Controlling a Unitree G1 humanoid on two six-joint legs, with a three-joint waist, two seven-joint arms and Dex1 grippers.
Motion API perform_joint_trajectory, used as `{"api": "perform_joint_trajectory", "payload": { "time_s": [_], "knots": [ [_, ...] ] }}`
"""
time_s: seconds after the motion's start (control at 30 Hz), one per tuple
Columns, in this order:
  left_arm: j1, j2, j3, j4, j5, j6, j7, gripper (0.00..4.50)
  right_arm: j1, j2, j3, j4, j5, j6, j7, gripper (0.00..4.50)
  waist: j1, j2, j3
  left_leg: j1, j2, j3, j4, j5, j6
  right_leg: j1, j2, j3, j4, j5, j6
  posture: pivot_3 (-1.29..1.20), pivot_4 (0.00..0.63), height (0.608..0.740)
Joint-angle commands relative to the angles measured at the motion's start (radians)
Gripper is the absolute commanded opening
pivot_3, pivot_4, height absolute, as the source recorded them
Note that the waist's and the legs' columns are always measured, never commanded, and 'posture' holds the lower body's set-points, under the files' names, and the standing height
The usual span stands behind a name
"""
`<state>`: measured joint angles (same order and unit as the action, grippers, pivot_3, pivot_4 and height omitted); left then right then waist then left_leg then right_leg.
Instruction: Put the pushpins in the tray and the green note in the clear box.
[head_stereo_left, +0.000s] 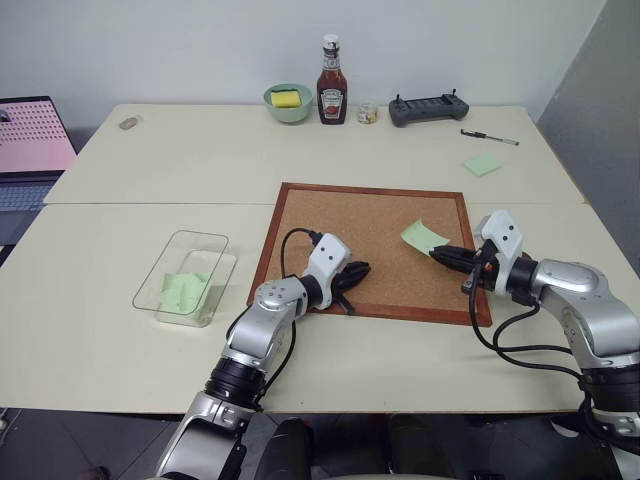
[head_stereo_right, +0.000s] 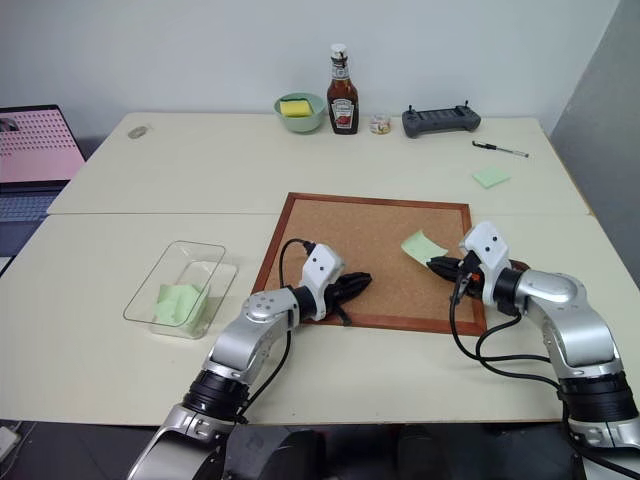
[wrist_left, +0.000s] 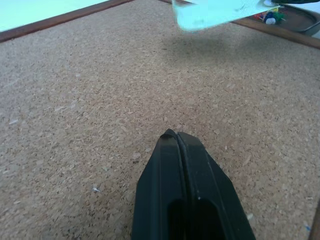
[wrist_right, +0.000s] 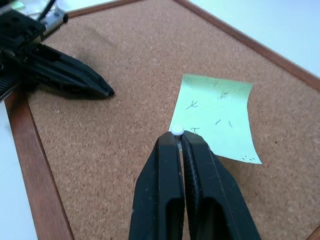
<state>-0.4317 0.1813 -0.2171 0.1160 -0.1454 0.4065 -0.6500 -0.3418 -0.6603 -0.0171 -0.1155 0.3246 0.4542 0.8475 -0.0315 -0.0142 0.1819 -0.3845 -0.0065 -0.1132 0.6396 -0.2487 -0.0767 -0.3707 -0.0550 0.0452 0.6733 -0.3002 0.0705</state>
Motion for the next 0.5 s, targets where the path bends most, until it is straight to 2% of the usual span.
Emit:
{"api": "perform_joint_trajectory", "payload": {
  "time_s": [0.03, 0.1, 0.33, 0.5],
  "knots": [
    [0.032, -0.002, 0.074, -0.136, -0.12, 0.168, 0.001, 1.14, -0.034, 0.017, 0.002, -0.009, -0.017, -0.051, -0.012, 0.0, -0.003, -0.001, 0.0, 0.0, 0.0, 0.0, 0.0, 0.0, 0.0, -0.001, 0.0, 0.0, 0.0, 0.0, 0.0, 0.0, 0.15, 0.74],
    [0.045, -0.002, 0.104, -0.201, -0.167, 0.244, 0.017, 1.72, -0.041, 0.03, 0.01, -0.001, -0.023, -0.063, -0.012, 0.0, -0.004, -0.001, 0.001, -0.001, 0.001, 0.0, 0.0, 0.0, 0.0, -0.002, 0.001, 0.0, 0.001, 0.0, 0.0, 0.0, 0.15, 0.74],
    [0.032, -0.091, 0.219, -0.306, -0.332, 0.441, 0.117, 2.86, -0.072, 0.067, 0.035, 0.016, -0.042, -0.096, -0.017, 0.0, 0.0, -0.003, 0.002, -0.002, 0.0, 0.0, 0.0, 0.0, 0.0, -0.002, 0.0, 0.0, 0.001, 0.0, 0.0, 0.0, 0.15, 0.74],
    [-0.056, -0.231, 0.319, -0.243, -0.436, 0.527, 0.247, 3.89, -0.1, 0.086, 0.05, 0.003, -0.045, -0.104, -0.021, 0.0, 0.001, -0.004, 0.003, -0.004, 0.0, -0.001, 0.001, 0.0, 0.0, -0.003, 0.0, -0.001, 0.001, 0.0, 0.0, 0.0, 0.15, 0.74]
  ]
}}
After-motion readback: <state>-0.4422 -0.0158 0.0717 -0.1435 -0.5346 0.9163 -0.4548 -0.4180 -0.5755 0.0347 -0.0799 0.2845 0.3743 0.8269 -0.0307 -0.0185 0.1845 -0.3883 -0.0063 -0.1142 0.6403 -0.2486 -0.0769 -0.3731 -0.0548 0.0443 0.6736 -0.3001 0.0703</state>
